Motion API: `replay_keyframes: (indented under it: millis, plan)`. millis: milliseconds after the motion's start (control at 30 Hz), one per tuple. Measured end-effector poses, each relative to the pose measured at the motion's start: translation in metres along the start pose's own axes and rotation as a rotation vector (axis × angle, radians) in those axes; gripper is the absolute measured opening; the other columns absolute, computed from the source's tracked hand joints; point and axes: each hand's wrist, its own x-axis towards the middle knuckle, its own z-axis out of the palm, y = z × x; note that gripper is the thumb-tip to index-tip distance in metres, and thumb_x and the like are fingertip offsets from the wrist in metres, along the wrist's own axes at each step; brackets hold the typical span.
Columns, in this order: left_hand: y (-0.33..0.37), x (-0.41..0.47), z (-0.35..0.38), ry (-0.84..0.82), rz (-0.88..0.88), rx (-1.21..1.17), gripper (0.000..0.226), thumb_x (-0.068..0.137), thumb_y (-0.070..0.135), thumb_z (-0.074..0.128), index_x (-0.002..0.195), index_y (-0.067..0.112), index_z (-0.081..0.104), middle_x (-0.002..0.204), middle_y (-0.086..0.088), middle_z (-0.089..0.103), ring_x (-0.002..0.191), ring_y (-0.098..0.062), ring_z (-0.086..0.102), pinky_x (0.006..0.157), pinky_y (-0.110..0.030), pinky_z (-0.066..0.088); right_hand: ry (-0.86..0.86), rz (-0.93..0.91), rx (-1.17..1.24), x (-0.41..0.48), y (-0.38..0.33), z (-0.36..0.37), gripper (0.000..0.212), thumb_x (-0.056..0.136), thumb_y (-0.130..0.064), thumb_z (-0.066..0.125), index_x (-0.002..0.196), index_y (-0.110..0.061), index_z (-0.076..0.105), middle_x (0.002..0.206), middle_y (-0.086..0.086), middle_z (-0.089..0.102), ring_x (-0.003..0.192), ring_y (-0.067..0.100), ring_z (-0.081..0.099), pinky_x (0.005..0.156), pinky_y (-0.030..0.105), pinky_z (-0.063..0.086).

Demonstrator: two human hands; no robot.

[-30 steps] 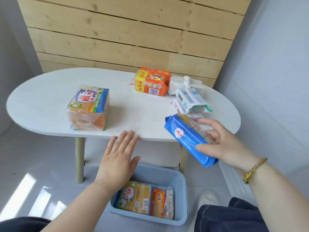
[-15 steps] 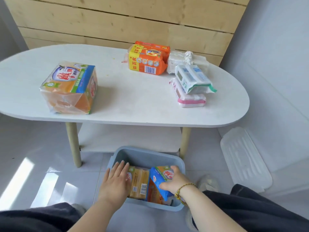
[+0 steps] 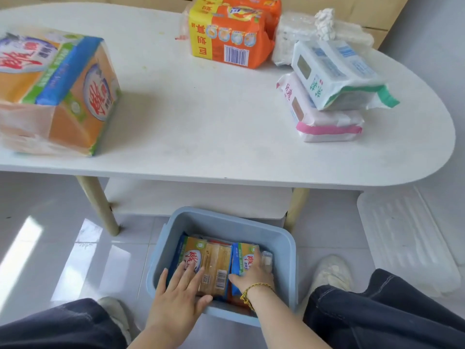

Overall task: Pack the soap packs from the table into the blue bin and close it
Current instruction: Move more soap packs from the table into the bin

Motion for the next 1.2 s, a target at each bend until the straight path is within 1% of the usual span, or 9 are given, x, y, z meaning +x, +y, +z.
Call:
replay_keyframes:
  millis: [133,300,367,500,600,733,1033,1133,1200]
  plan:
    - [0.000,0.001,0.004,0.054,0.009,0.027,0.089,0.091,0.054,-0.006,0.085,0.020,0.076,0.092,-0.003,0.076,0.083,-0.023,0.072,0.113,-0.031,-0.008,-0.064,-0.044,-0.188,0.005,0.003,0.013,0.099,0.077,-0.054,0.057,0.145,-0.024,-0.008,0.149,0.014,0.022,0.137,0.030,0.024,0.112,0.037,0.026]
    - [-0.007,0.009,0.014,-0.148,-0.080,-0.034,0.145,0.020,0.076,-0.045,0.144,0.033,0.015,0.157,0.006,0.008,0.145,-0.018,0.001,0.116,-0.045,-0.005,0.094,-0.151,-0.373,0.007,0.003,0.004,0.065,0.084,-0.053,0.048,0.136,-0.020,0.028,0.141,0.010,0.035,0.130,0.028,0.032,0.103,0.036,0.034]
    - [-0.006,0.008,0.012,-0.108,-0.045,-0.043,0.140,0.030,0.078,-0.042,0.142,0.031,0.027,0.154,0.003,0.020,0.144,-0.021,0.012,0.116,-0.050,0.007,0.159,-0.234,-0.359,0.010,-0.003,0.000,0.054,0.087,-0.044,0.048,0.132,-0.017,0.036,0.143,0.010,0.029,0.131,0.028,0.029,0.105,0.037,0.032]
    - [-0.004,0.006,0.013,-0.145,-0.083,-0.036,0.145,0.021,0.077,-0.044,0.144,0.032,0.019,0.156,0.007,0.009,0.144,-0.018,0.001,0.116,-0.047,-0.003,-0.016,-0.358,-0.397,0.025,-0.013,-0.004,0.074,0.088,-0.038,0.051,0.146,-0.017,0.009,0.156,0.007,0.005,0.144,0.027,0.004,0.117,0.040,0.012]
    - [-0.002,0.007,-0.001,-0.143,-0.061,0.011,0.126,0.050,0.077,-0.036,0.130,0.029,0.049,0.145,0.001,0.042,0.136,-0.023,0.035,0.108,-0.057,0.025,-0.071,-0.354,-0.439,0.032,-0.013,-0.007,0.074,0.088,-0.037,0.052,0.146,-0.014,0.011,0.154,0.009,0.017,0.143,0.027,0.010,0.117,0.038,0.013]
    - [-0.003,0.003,0.002,-0.080,-0.068,-0.035,0.091,0.089,0.057,-0.007,0.077,0.025,0.077,0.087,0.002,0.076,0.081,-0.020,0.073,0.064,-0.048,0.057,-0.088,-0.337,-0.459,0.029,-0.013,-0.005,0.056,0.087,-0.029,0.052,0.136,-0.012,0.032,0.140,0.010,0.039,0.131,0.026,0.035,0.107,0.035,0.032]
    - [-0.003,-0.001,0.003,-0.097,-0.044,0.044,0.100,0.081,0.065,-0.015,0.093,0.024,0.075,0.101,-0.002,0.074,0.095,-0.024,0.069,0.076,-0.052,0.054,-0.053,-0.336,-0.410,0.007,-0.020,-0.026,0.064,0.090,-0.034,0.046,0.144,-0.014,0.018,0.156,0.009,0.014,0.143,0.023,0.012,0.116,0.036,0.014]
    - [-0.004,0.004,0.007,-0.202,-0.089,0.009,0.129,0.040,0.081,-0.036,0.143,0.029,0.023,0.155,0.001,0.019,0.144,-0.021,0.012,0.116,-0.049,0.006,0.002,-0.344,-0.307,-0.024,-0.027,-0.051,0.054,0.092,-0.030,0.044,0.140,-0.012,0.029,0.150,0.009,0.029,0.138,0.025,0.027,0.113,0.036,0.027]
    - [0.001,-0.003,0.002,-0.198,-0.111,-0.046,0.096,0.067,0.083,-0.004,0.145,0.029,0.007,0.157,0.004,0.004,0.144,-0.017,-0.003,0.116,-0.044,-0.007,-0.033,-0.364,-0.283,-0.051,-0.033,-0.072,0.049,0.092,-0.029,0.042,0.136,-0.010,0.035,0.143,0.010,0.041,0.129,0.025,0.040,0.107,0.034,0.037]
